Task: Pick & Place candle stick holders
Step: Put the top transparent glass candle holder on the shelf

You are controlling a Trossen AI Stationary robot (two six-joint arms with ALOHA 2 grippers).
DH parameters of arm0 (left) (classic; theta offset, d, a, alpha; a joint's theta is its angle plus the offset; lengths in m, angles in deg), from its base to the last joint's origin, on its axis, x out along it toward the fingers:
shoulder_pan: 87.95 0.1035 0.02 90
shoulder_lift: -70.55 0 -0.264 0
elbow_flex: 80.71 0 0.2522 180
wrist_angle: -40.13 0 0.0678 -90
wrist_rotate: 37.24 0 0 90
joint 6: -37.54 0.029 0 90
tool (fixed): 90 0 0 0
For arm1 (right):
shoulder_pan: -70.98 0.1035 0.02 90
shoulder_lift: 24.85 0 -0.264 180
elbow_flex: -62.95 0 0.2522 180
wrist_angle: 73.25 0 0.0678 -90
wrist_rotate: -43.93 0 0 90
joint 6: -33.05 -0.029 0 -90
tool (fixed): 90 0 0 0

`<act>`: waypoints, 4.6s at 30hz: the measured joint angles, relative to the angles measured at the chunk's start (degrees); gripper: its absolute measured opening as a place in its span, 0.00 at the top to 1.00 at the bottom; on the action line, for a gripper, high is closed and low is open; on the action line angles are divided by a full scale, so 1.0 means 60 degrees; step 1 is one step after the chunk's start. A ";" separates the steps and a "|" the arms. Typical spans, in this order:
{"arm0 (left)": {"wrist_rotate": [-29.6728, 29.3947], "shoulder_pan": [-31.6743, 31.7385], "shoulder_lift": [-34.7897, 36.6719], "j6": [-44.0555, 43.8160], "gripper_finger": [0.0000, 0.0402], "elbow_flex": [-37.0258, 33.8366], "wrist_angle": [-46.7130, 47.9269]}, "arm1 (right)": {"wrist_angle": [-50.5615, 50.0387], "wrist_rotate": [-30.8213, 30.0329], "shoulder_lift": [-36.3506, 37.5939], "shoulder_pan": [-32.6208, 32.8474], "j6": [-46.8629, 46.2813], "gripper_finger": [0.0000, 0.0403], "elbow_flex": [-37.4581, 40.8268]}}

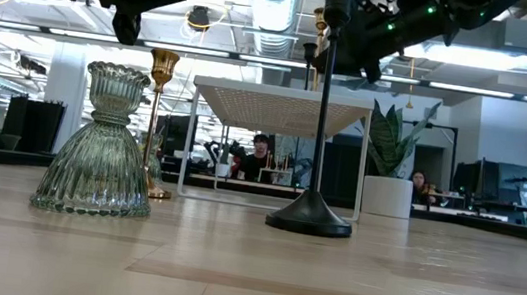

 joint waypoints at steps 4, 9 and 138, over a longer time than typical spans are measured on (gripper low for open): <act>-0.0002 -0.0001 -0.0002 0.0000 0.98 0.0000 0.0000 | -0.0076 0.0000 0.0011 0.0000 0.0000 0.52 0.0000; 0.0001 -0.0003 -0.0002 -0.0003 0.98 0.0000 -0.0002 | -0.0502 -0.0007 0.0385 0.0000 0.0000 0.37 0.0000; 0.1331 0.7323 -0.4344 0.0863 0.97 -0.2794 -0.3091 | -0.4841 -0.3310 0.4874 0.5286 -0.3002 1.00 -0.0007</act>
